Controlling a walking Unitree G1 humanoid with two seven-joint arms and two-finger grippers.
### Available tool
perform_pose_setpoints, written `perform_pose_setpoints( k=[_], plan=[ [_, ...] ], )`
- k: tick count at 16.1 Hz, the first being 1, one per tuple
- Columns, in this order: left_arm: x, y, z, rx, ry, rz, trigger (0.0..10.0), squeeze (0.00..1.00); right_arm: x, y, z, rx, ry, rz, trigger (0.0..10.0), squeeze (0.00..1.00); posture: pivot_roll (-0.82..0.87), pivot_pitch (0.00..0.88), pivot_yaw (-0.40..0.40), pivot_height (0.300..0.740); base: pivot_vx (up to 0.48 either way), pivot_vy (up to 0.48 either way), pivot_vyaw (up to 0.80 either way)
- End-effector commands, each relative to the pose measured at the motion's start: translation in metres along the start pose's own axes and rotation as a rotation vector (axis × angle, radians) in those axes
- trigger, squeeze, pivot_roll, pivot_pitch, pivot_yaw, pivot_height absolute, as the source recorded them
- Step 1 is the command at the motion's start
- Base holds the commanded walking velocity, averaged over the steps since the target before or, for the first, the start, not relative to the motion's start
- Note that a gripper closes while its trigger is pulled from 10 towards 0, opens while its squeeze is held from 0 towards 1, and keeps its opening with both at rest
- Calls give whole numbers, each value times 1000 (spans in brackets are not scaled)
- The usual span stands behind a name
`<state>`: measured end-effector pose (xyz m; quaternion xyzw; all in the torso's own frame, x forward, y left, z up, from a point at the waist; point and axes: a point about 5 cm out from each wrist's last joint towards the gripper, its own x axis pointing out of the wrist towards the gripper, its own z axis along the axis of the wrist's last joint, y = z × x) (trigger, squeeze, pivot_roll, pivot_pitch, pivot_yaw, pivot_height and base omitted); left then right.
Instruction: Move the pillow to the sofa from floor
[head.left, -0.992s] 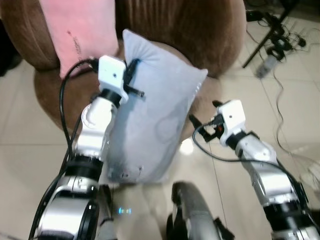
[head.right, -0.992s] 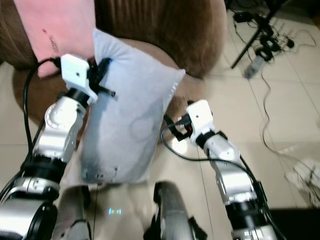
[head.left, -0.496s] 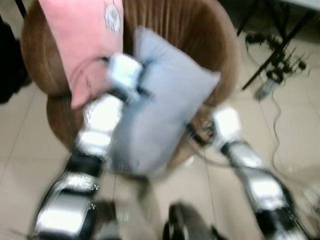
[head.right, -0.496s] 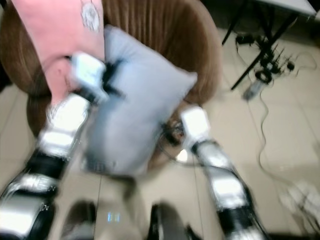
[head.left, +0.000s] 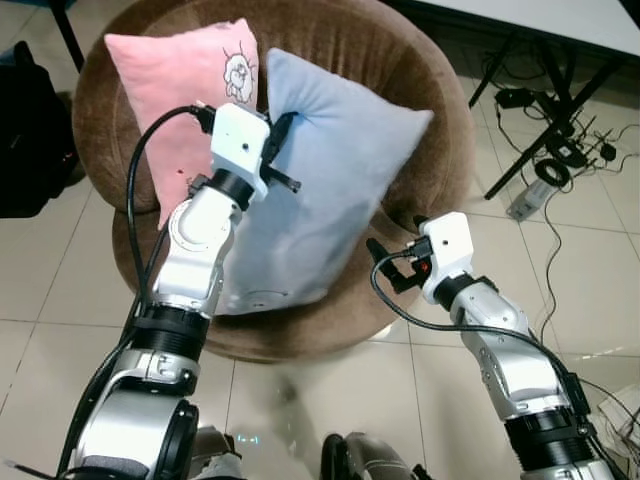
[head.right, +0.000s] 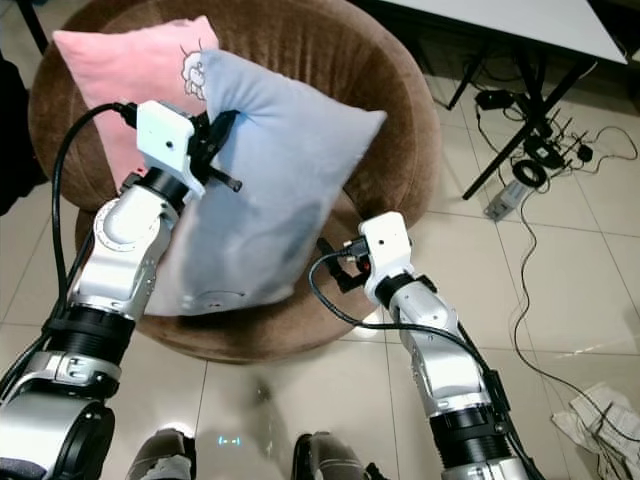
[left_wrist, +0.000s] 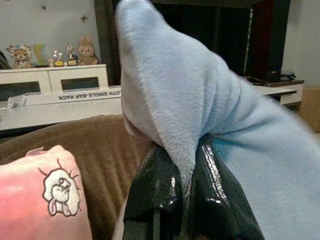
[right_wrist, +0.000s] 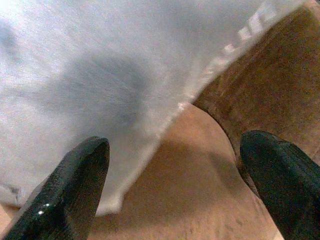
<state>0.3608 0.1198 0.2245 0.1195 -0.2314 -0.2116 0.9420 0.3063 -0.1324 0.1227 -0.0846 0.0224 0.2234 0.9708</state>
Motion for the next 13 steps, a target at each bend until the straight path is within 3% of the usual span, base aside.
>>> perform_pose_setpoints(
  k=[1, 6, 8, 9, 11, 13],
  plan=[
    [3, -5, 7, -8, -38, -8, 0, 0, -5, -7, -7, 1, 27, -27, 10000, 192, -83, 200, -171, 740, 0, 0, 0],
    [2, -2, 7, 7, -32, 1, 0, 0, -4, -8, -6, -2, 18, -32, 10000, 196, -78, 197, -171, 740, 0, 0, 0],
    [-2, 4, 5, 42, -25, 22, 0, 0, -2, -12, 8, -18, -33, -39, 10000, 157, -71, 191, -166, 740, 0, 0, 0],
    [-13, 21, 5, 77, -16, 77, 0, 0, -5, -21, 26, -37, -136, -62, 10000, 137, -70, 180, -162, 740, 0, 0, 0],
    [-29, 29, -3, 82, 26, 94, 0, 0, -10, -20, 23, -49, -136, -57, 10000, 133, -60, 177, -156, 740, 0, 0, 0],
    [-55, 24, -20, 62, 115, 63, 0, 0, -16, -12, 10, -47, -93, -35, 10000, 133, -56, 179, -150, 740, 0, 0, 0]
  ],
)
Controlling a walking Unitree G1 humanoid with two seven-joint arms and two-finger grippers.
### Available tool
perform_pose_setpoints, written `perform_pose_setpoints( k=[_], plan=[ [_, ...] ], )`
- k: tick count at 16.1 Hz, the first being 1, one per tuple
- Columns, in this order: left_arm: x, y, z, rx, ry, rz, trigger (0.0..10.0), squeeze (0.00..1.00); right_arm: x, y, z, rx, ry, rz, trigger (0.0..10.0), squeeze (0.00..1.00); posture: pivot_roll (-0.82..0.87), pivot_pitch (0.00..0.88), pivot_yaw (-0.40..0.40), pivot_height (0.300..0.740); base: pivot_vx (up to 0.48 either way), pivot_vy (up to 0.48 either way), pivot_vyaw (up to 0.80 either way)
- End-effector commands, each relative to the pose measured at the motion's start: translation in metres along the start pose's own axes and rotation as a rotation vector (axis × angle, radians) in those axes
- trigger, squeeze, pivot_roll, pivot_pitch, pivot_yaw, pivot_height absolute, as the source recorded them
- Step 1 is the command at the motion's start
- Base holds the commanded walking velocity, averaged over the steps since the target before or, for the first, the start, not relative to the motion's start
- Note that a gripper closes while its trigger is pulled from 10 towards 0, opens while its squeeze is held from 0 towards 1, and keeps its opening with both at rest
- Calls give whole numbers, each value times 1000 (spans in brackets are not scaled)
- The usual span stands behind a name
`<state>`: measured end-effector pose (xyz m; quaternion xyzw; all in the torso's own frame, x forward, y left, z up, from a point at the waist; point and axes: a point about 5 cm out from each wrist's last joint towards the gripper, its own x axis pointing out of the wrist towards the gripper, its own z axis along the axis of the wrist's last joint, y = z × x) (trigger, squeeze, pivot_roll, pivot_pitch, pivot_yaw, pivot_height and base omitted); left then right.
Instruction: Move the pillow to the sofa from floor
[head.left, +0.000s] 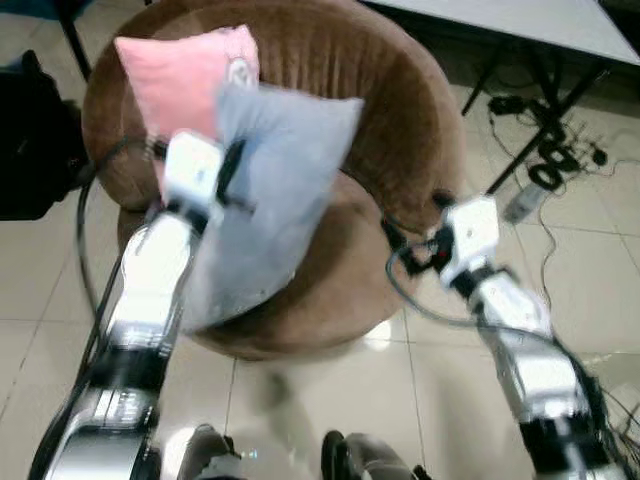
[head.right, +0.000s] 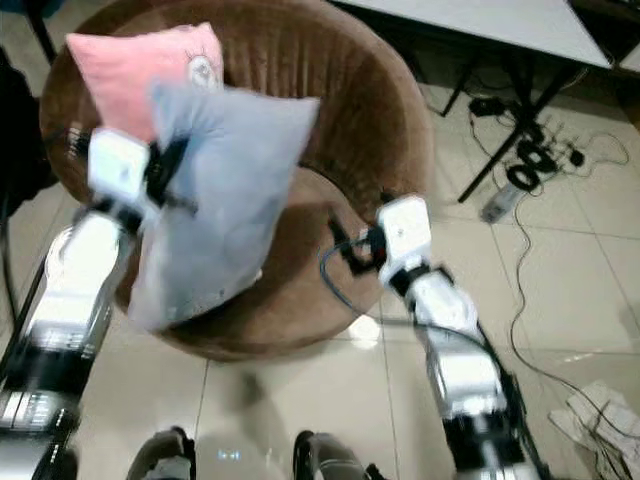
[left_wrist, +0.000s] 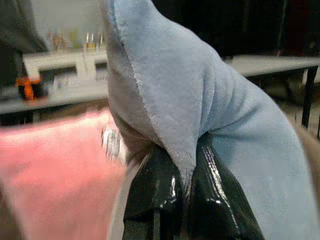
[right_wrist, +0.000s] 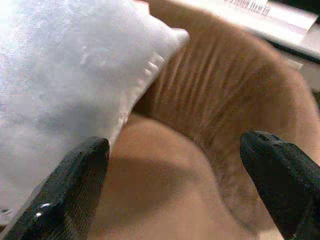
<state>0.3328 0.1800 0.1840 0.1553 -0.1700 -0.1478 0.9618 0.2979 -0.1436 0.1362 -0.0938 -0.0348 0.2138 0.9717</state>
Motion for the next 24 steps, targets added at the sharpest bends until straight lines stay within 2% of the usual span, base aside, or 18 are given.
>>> perform_pose_setpoints(
  k=[1, 2, 3, 5, 8, 9, 10, 11, 14, 19, 22, 24],
  plan=[
    [-5, -8, -3, -9, 18, -45, 0, 0, -6, 0, -8, 4, 34, 4, 10000, 137, -41, 178, -141, 740, 0, 0, 0],
    [-26, -8, -24, -37, 110, -38, 0, 0, -12, 6, -18, 15, 66, 14, 10000, 141, -37, 180, -139, 740, 0, 0, 0],
    [-37, 3, -37, -31, 169, 17, 0, 0, -13, 12, -23, 30, 77, 25, 10000, 145, -26, 178, -142, 740, 0, 0, 0],
    [-38, 11, -39, -10, 173, 49, 0, 0, -13, 15, -24, 41, 75, 42, 10000, 149, -15, 171, -145, 740, 0, 0, 0],
    [-42, 8, -35, -16, 169, 34, 0, 0, -18, 14, -27, 40, 86, 50, 10000, 149, -13, 166, -146, 740, 0, 0, 0],
    [-49, -1, -34, -51, 174, 18, 0, 0, -25, 10, -34, 35, 118, 47, 10000, 149, -10, 168, -149, 740, 0, 0, 0],
    [-48, -5, -31, -66, 162, 21, 0, 0, -28, 8, -37, 33, 131, 43, 10000, 149, -13, 170, -154, 740, 0, 0, 0],
    [-42, -2, -28, -57, 147, 38, 0, 0, -26, 9, -37, 33, 131, 44, 10000, 145, -15, 171, -157, 740, 0, 0, 0],
    [-34, 10, -24, -41, 134, 78, 0, 0, -25, 11, -37, 32, 133, 55, 10000, 149, -20, 175, -161, 740, 279, 0, 0],
    [-22, 0, -19, 15, 147, 36, 0, 0, -24, 16, -38, 32, 136, 68, 10000, 153, -29, 182, -160, 740, 477, 0, 0],
    [-15, 2, -17, 42, 157, 34, 0, 0, -23, 21, -37, 35, 134, 77, 10000, 153, -34, 191, -156, 740, 461, 0, 0],
    [-1, 3, -11, 82, 142, 13, 0, 0, -20, 23, -37, 39, 131, 81, 10000, 153, -34, 190, -151, 740, 0, 0, 0]
  ],
)
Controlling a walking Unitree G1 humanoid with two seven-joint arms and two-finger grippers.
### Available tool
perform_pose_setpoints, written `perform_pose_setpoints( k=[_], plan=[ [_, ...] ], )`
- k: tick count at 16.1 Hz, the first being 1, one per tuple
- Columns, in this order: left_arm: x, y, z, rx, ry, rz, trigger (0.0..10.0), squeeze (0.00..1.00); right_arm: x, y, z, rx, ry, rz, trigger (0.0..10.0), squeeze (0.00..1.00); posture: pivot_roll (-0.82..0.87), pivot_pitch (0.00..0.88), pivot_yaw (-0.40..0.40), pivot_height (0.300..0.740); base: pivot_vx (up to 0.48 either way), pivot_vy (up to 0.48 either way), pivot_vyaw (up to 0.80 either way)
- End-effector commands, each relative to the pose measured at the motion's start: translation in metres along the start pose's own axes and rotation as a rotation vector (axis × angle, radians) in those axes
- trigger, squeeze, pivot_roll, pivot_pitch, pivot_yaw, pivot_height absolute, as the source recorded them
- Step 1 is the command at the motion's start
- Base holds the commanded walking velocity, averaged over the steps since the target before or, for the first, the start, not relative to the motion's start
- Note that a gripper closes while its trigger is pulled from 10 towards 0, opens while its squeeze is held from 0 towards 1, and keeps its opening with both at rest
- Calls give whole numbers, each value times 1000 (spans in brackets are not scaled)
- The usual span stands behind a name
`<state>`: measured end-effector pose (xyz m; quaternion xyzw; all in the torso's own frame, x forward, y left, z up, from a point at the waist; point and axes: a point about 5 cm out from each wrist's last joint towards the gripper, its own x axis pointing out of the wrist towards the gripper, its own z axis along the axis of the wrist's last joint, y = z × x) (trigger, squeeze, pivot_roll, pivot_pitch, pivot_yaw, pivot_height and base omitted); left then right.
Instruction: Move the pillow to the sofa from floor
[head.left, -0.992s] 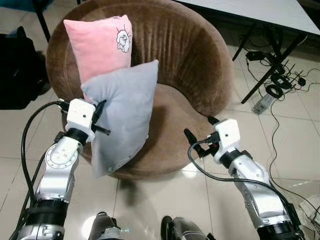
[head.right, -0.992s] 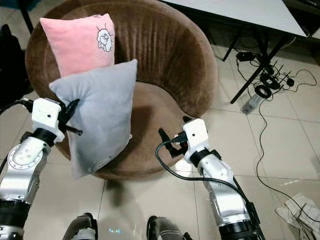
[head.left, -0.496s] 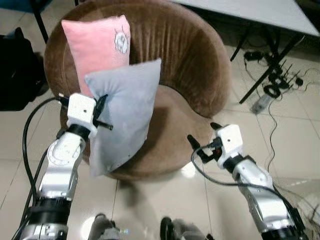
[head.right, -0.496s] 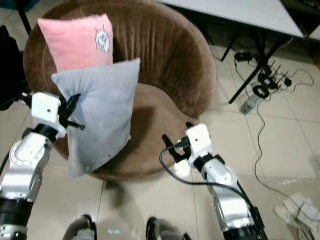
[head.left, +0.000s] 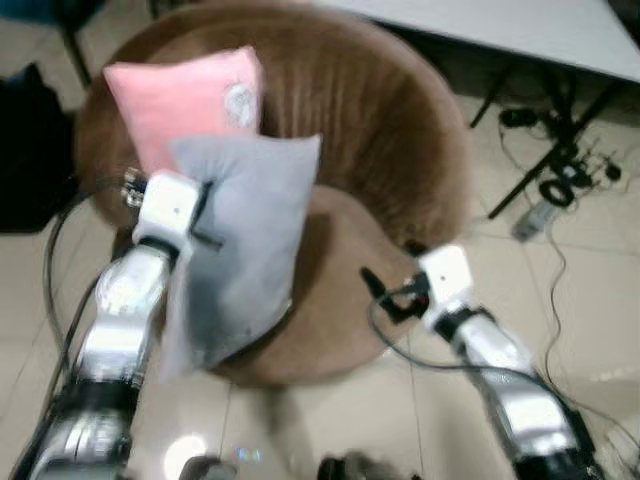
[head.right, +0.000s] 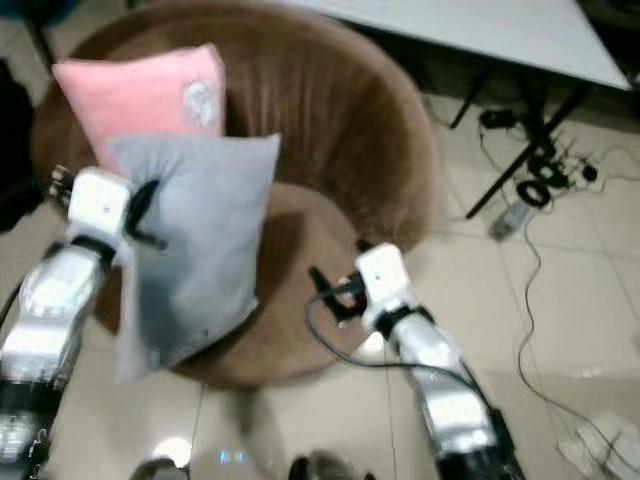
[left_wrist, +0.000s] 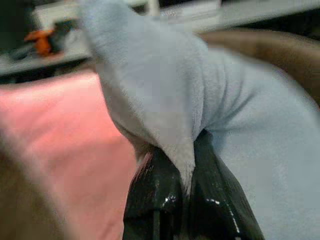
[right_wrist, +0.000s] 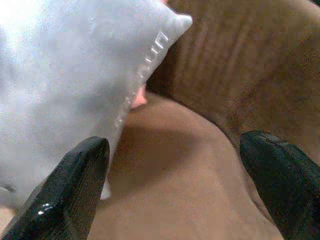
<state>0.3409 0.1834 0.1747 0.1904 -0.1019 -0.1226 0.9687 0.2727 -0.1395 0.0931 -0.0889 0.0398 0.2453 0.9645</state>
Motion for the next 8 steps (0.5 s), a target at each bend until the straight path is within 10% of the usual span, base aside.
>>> perform_pose_setpoints(
  k=[1, 8],
  plan=[
    [1, 3, 4, 40, -16, -17, 0, 0, 3, 2, 3, -6, -9, 6, 10000, 153, -37, 192, -149, 740, 0, 0, 0],
    [40, 25, 5, 93, 49, -42, 0, 0, 6, 7, 5, -5, -22, 2, 10000, 165, -59, 204, -133, 740, 0, 0, 0]
  ],
)
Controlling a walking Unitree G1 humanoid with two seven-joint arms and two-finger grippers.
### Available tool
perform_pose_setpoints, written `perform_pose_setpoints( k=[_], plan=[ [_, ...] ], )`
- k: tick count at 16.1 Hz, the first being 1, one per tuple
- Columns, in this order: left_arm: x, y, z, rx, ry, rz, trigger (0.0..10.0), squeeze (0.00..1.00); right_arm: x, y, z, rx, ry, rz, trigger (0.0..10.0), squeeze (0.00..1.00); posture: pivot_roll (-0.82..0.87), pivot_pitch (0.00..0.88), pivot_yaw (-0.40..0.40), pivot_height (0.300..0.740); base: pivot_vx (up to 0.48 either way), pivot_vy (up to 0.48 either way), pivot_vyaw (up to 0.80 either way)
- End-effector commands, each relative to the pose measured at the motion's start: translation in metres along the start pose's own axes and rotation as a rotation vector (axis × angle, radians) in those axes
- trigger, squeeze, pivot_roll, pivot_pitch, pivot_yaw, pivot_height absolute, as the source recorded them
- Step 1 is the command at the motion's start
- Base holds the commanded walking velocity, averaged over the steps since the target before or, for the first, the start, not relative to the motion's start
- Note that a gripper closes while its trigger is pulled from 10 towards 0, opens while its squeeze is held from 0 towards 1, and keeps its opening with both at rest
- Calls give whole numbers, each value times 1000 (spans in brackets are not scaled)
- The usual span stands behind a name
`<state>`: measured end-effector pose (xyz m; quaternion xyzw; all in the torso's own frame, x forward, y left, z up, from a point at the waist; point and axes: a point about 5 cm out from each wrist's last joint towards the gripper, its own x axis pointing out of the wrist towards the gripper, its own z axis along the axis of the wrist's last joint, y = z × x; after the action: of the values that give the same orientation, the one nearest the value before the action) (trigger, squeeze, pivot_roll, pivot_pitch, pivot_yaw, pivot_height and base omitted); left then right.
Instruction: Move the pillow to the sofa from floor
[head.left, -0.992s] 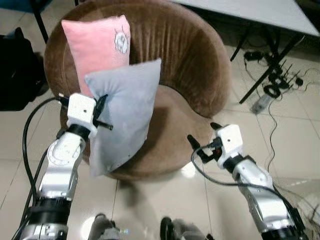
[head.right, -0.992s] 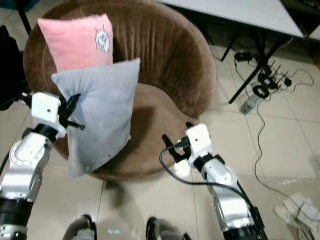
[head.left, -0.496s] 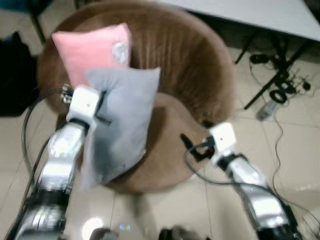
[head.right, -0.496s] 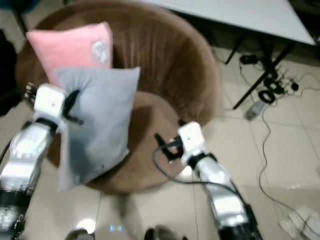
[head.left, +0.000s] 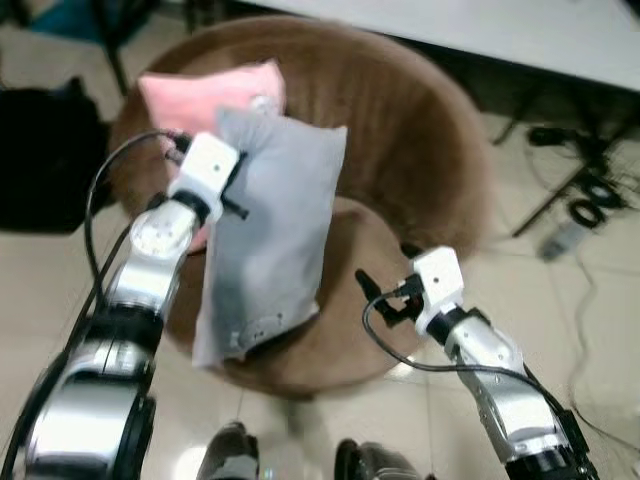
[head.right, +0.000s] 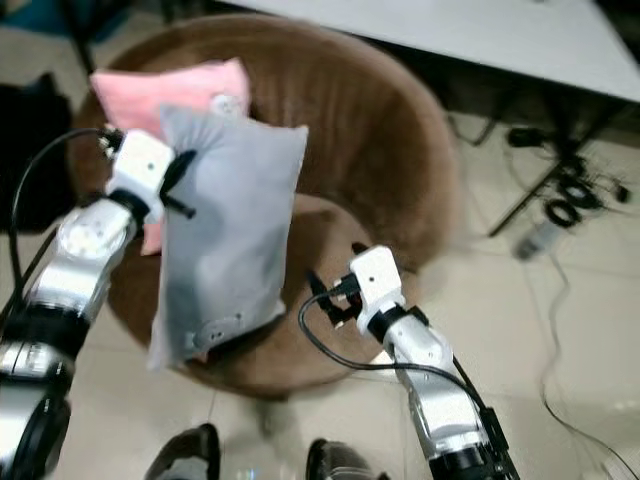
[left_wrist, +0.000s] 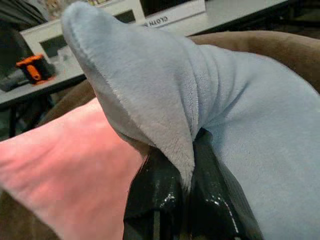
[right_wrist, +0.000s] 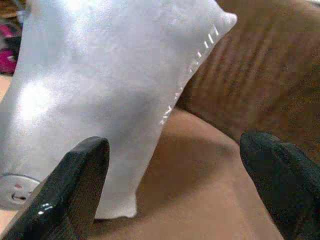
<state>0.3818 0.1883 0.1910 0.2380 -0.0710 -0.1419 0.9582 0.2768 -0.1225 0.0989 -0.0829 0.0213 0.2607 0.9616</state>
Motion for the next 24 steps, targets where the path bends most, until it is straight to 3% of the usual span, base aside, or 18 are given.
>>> perform_pose_setpoints(
  k=[1, 6, 8, 11, 15, 18, 24],
  plan=[
    [1, 10, -2, 4, 7, 31, 0, 0, -5, -4, -4, -5, 21, -28, 10000, 161, -65, 204, -133, 740, 0, 0, 0],
    [-2, 33, -21, 20, 134, 115, 0, 0, -9, -4, -5, -11, 25, -35, 10000, 161, -81, 208, -136, 740, 0, 0, 0],
    [-5, 50, -22, 32, 172, 187, 0, 0, -9, -4, -4, -14, 27, -33, 10000, 165, -86, 205, -144, 740, 0, 0, 0],
    [-5, 76, -9, 42, 173, 283, 0, 0, -9, -5, -4, -16, 26, -34, 10000, 169, -86, 198, -149, 740, 0, 0, 0],
    [10, 101, 38, 116, 103, 339, 0, 0, -7, -2, -4, -16, 25, -27, 10000, 169, -82, 185, -142, 740, 0, 0, 0],
    [19, 106, 61, 155, 82, 349, 0, 0, -6, 1, -4, -13, 22, -25, 10000, 173, -92, 185, -128, 740, 0, 0, 0],
    [24, 94, 57, 181, 125, 313, 0, 0, -14, 4, -7, -2, 30, -46, 10000, 176, -133, 196, -114, 740, 0, 0, 0]
  ],
)
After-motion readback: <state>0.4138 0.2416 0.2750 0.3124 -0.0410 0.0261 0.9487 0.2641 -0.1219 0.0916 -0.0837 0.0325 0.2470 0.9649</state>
